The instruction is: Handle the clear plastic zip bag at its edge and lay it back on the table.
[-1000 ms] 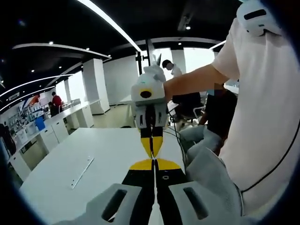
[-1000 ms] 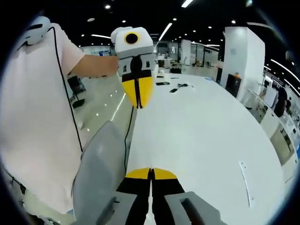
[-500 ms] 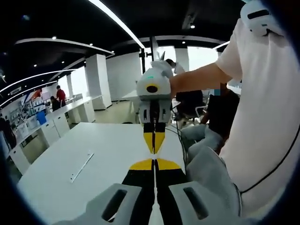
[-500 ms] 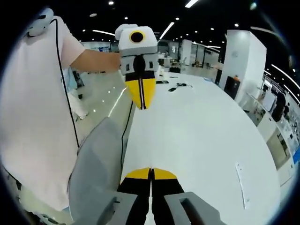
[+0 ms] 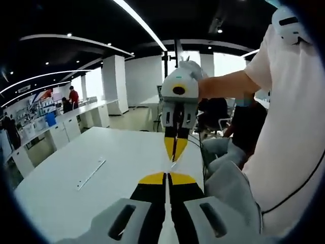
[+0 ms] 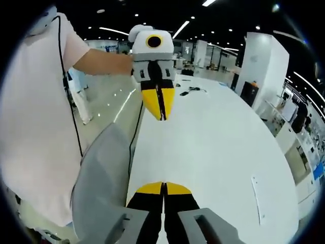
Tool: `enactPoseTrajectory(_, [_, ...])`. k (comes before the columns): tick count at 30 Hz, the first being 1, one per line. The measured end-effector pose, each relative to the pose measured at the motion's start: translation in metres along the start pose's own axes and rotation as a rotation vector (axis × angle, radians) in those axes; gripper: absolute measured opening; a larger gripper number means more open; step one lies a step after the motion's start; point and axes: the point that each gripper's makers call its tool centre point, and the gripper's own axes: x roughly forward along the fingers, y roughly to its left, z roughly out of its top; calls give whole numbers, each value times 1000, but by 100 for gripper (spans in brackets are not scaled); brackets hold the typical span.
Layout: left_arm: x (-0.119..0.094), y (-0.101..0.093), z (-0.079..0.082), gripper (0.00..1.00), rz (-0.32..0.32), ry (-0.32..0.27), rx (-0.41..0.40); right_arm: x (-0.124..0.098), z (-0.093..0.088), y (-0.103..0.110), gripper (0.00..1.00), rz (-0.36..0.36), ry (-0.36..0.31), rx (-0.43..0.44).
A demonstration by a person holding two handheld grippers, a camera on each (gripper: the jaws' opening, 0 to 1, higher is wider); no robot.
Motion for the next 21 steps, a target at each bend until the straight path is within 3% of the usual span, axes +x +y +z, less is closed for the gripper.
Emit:
enactPoseTrajectory(6, [-1,1,14,10,21,-20,32,1,0,-4,0,-16,21,-3])
enactPoseTrajectory(11, [11,-15,22,17,-15,8,89,3,0,-7,0,-29,33,4])
enactPoseTrajectory(21, [37,-34,16,14,-70,102,210,5,2,-9,0,-51,54,12])
